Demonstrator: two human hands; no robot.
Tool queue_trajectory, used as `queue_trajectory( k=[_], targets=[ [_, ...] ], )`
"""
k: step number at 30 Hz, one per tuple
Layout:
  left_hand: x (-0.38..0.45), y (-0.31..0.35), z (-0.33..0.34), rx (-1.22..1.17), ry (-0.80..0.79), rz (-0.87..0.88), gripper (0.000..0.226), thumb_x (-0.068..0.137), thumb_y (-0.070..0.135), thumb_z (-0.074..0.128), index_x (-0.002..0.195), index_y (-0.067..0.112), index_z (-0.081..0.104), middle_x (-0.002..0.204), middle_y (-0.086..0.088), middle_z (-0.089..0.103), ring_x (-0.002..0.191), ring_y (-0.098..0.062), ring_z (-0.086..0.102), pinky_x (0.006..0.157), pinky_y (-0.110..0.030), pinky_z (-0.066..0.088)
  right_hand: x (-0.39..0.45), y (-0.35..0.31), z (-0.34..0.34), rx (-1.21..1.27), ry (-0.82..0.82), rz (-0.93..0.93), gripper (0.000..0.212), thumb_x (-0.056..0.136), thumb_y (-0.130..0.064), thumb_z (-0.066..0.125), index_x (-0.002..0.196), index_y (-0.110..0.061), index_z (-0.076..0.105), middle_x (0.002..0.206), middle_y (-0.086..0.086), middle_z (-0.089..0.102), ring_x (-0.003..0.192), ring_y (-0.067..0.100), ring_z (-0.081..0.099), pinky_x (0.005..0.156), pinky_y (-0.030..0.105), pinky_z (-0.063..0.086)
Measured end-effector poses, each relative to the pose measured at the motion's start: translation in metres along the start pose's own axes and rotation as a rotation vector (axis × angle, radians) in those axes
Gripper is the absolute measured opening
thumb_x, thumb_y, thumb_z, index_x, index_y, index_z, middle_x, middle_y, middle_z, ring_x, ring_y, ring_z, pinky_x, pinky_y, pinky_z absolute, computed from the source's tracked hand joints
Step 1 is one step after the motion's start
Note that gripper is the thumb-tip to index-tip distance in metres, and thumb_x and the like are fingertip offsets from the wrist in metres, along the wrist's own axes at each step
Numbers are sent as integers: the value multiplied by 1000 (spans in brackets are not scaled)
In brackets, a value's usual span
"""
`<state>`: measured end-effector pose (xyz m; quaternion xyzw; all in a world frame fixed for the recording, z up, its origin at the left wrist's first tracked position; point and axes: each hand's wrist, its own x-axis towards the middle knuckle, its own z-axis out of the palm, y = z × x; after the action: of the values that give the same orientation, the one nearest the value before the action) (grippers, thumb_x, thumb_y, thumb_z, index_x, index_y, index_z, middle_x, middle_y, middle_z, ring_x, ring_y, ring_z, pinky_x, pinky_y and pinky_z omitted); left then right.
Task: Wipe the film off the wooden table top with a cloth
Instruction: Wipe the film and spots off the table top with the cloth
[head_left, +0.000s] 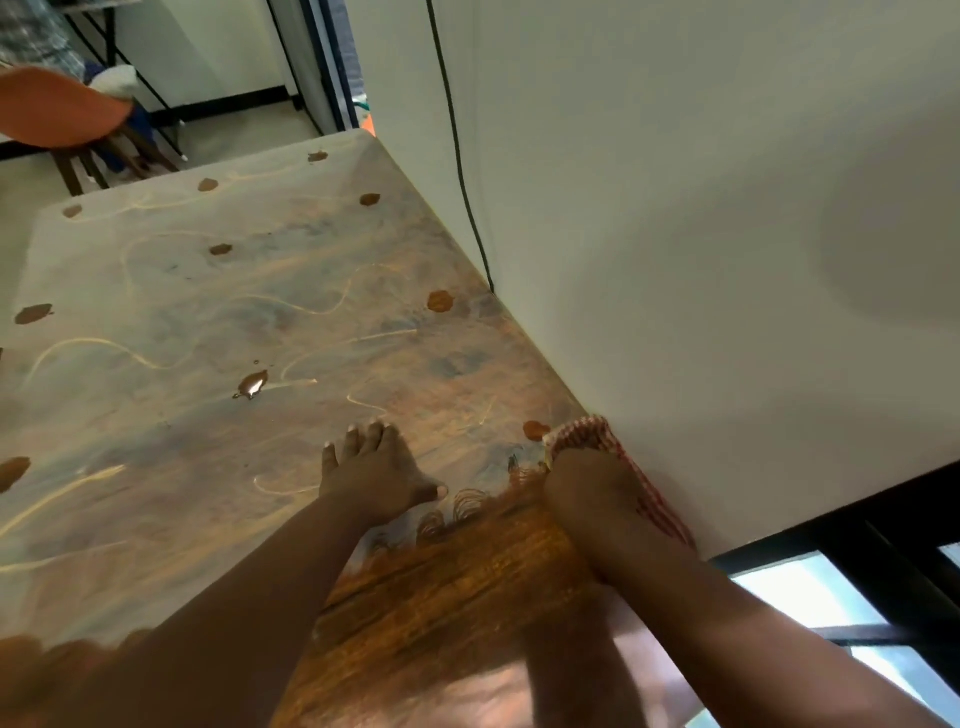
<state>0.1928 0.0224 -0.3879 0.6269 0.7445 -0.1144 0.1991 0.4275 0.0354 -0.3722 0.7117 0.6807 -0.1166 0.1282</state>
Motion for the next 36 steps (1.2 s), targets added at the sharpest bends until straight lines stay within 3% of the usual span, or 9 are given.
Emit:
queue_trajectory(
  k=[4,7,11,15,18,22,27,32,36],
  targets=[
    [-1,-2,1,-13,-7,-3,120,69,85,46,152,15,-5,161,-6,-10,146,-32,-10,115,-56,-2,17,-3,-5,-1,-41,-136,56,97,-33,29,147,-8,28,151,18,31,133,35,33,108,42,30],
    [0,-3,3,-10,-13,-2,121,68,86,45,152,16,-5,161,-5,-10,146,-32,-12,115,-57,-2,1,23,12,-146,25,-382,64,93,-36,7,152,-13,-1,159,15,9,144,30,15,115,44,17],
    [2,-4,4,-14,-12,-2,121,68,87,44,152,16,-7,160,-5,-12,145,-31,-14,115,-56,-5,-11,40,20,-158,12,-279,68,87,-37,6,151,-15,17,154,12,27,135,34,30,106,44,28],
    [4,-6,7,-14,-10,-1,122,67,89,42,152,17,-7,160,-5,-13,145,-31,-15,115,-56,-6,18,12,-1,-17,52,-178,97,64,-56,-7,132,-14,48,131,14,52,113,34,43,95,42,35],
    [5,-8,9,-25,-9,-2,122,66,89,43,152,18,-8,160,-4,-13,145,-30,-16,115,-56,-6,30,0,-3,-11,40,-261,70,87,-56,23,146,-18,31,147,10,38,129,34,35,106,45,27],
    [4,-9,11,-33,4,-1,122,65,90,42,152,19,-8,160,-3,-13,145,-29,-16,115,-55,-7,5,28,7,74,92,-424,65,88,-49,20,150,-30,22,155,-1,29,138,23,30,113,38,21],
    [4,-11,12,-38,25,23,123,64,91,39,152,19,-9,160,-3,-14,145,-29,-17,114,-53,-9,18,24,5,133,7,-149,58,90,-29,39,146,-17,29,144,11,39,125,32,40,100,42,37],
    [4,-16,19,-44,54,35,124,61,95,32,152,22,-10,160,0,-13,145,-28,-16,115,-53,-9,40,-20,-9,15,101,-344,69,89,-40,45,150,-17,21,150,12,34,133,32,32,111,44,22],
    [4,-19,22,-44,78,35,125,58,97,29,152,23,-9,160,2,-12,144,-27,-20,113,-52,-13,1,1,19,-6,-26,-516,58,95,-48,25,150,-36,14,158,-3,19,142,27,20,113,45,15]
  ],
)
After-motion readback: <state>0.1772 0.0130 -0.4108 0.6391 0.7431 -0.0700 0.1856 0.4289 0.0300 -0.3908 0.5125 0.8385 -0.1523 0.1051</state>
